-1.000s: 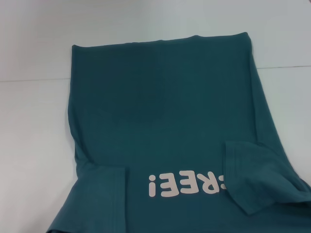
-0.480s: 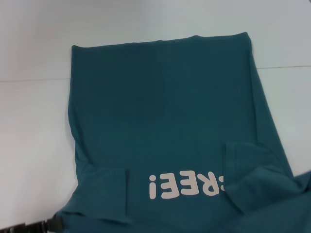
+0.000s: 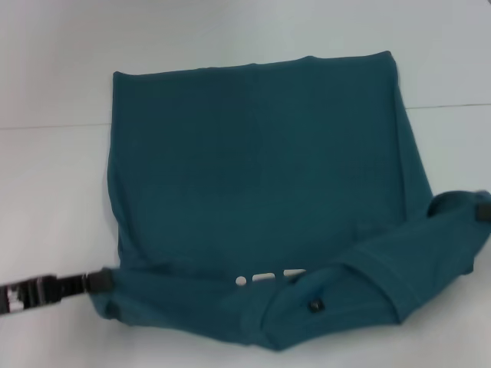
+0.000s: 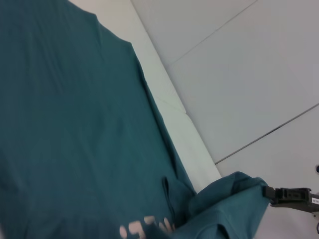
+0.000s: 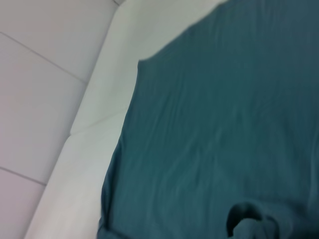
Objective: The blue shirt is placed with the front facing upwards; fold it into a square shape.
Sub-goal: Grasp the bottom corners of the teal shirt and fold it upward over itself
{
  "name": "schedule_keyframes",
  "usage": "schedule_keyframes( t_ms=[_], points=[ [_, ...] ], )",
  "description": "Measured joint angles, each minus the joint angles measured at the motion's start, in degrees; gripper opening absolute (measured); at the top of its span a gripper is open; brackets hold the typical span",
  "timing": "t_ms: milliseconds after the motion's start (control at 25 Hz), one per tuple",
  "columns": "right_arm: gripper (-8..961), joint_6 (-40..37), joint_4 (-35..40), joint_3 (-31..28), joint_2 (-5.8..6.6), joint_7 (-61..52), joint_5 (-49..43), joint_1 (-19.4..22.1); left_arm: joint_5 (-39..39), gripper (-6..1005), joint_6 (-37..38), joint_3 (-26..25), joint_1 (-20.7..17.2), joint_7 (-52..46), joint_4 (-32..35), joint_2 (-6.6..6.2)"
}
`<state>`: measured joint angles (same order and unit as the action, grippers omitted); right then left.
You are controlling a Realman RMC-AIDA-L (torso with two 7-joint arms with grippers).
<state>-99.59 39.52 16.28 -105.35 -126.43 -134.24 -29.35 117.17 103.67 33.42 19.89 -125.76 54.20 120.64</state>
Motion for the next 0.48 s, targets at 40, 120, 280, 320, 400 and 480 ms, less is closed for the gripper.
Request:
schedule_keyframes(
  t_ms=[40,120,280,320,400,480],
  points=[
    [137,1.0,0.0,0.1,-0.1,0.0,-0.1,-0.8,0.1,52,-0.7,0.0,1.0,0.0,-1.0,-0.48],
    [138,2.8,-0.1,0.5,-0.43,0.0,-0.1,-2.1,0.3,51,-2.4,0.0,2.9,0.0,-3.0,-1.36],
    [139,6.5,-0.3,0.7,-1.08,0.0,0.1,-3.6,1.3,51,-5.7,0.0,6.2,0.0,-5.8,-2.7],
    [139,7.5,-0.6,0.7,-1.18,0.0,0.2,-3.9,1.5,51,-7.0,0.0,7.3,-0.1,-7.0,-3.27],
    [140,9.5,-1.4,0.5,-1.25,0.0,0.4,-4.5,1.6,51,-9.3,0.0,9.1,-0.1,-9.0,-4.14],
    [140,11.4,-2.2,0.3,-1.25,0.0,1.2,-5.0,1.6,51,-11.4,0.0,10.7,-0.1,-10.5,-4.8]
  ],
)
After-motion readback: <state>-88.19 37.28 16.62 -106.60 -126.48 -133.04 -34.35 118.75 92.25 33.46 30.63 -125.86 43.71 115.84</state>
